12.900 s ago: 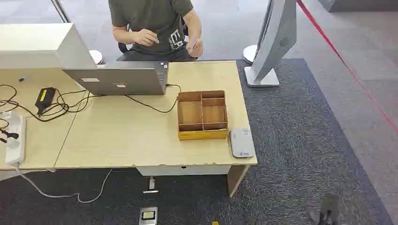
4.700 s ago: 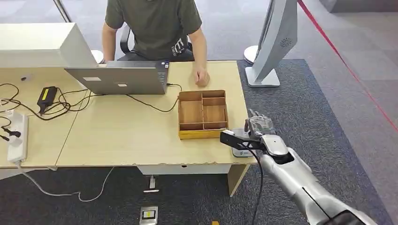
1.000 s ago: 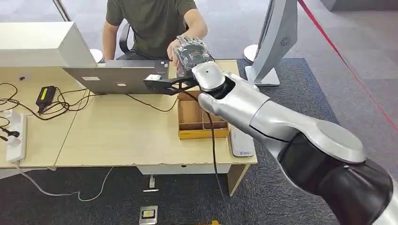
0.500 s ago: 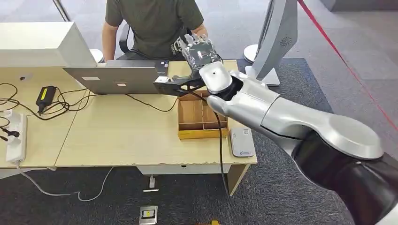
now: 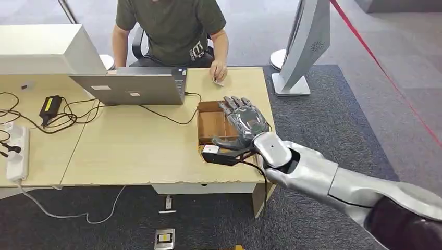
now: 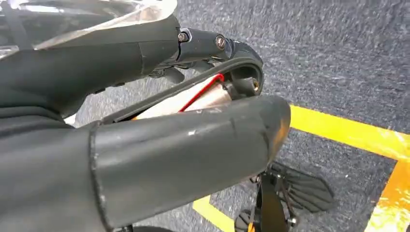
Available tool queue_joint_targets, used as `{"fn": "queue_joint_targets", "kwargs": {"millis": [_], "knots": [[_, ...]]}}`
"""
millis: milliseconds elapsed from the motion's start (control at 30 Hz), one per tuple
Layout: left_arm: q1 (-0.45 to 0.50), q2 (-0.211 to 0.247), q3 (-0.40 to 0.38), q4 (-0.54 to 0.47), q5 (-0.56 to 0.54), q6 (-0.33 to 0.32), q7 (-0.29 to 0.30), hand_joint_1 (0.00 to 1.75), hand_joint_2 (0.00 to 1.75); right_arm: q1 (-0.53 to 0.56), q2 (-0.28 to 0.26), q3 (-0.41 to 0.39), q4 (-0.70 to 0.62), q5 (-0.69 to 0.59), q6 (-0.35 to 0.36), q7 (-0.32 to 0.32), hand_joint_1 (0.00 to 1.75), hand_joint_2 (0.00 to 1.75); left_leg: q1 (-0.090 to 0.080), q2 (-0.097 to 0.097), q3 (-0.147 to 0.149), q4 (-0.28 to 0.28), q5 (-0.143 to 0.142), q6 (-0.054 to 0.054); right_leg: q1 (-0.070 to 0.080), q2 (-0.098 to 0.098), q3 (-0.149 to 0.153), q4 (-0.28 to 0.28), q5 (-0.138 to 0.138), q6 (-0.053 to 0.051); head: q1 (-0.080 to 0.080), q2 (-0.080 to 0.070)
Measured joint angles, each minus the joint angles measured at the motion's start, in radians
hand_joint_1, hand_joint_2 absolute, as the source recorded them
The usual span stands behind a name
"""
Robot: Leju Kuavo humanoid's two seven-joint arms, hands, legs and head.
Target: Pass the card to the sensor for recognition and then transmit it.
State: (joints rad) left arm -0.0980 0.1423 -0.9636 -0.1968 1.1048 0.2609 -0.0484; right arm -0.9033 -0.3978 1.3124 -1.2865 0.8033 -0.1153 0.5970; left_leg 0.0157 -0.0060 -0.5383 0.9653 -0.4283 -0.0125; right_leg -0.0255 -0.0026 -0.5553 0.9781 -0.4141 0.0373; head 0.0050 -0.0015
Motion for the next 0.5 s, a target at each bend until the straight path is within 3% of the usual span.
{"fn": "queue_joint_targets", "kwargs": {"millis": [233,267,500], "knots": [[-0.002,0.007,-0.016,0.001,-0.01,0.0,-0.035,0.0,0.0,0.21,-0.118,-0.228,-0.289,0.082,0.105,-0.01,0.0,0.0,0.0,0.001,0.0,0.0,0.0,0.0,0.0,0.001,-0.001,0.0,0.0,0.0,0.0,0.0],[-0.002,0.007,-0.019,0.001,-0.01,0.0,-0.036,0.0,0.0,0.232,-0.131,-0.258,-0.325,0.087,0.109,-0.011,0.0,1.75,0.0,0.001,-0.001,0.0,0.0,0.0,0.0,0.001,-0.001,0.0,0.0,0.0,0.0,0.0],[-0.006,0.007,-0.034,0.001,-0.008,0.0,-0.037,0.0,0.0,0.322,-0.162,-0.396,-0.479,0.143,0.114,-0.046,0.0,1.75,0.0,0.001,0.0,0.0,0.0,-0.001,0.0,0.001,0.0,0.0,0.0,0.0,0.0,0.0]]}}
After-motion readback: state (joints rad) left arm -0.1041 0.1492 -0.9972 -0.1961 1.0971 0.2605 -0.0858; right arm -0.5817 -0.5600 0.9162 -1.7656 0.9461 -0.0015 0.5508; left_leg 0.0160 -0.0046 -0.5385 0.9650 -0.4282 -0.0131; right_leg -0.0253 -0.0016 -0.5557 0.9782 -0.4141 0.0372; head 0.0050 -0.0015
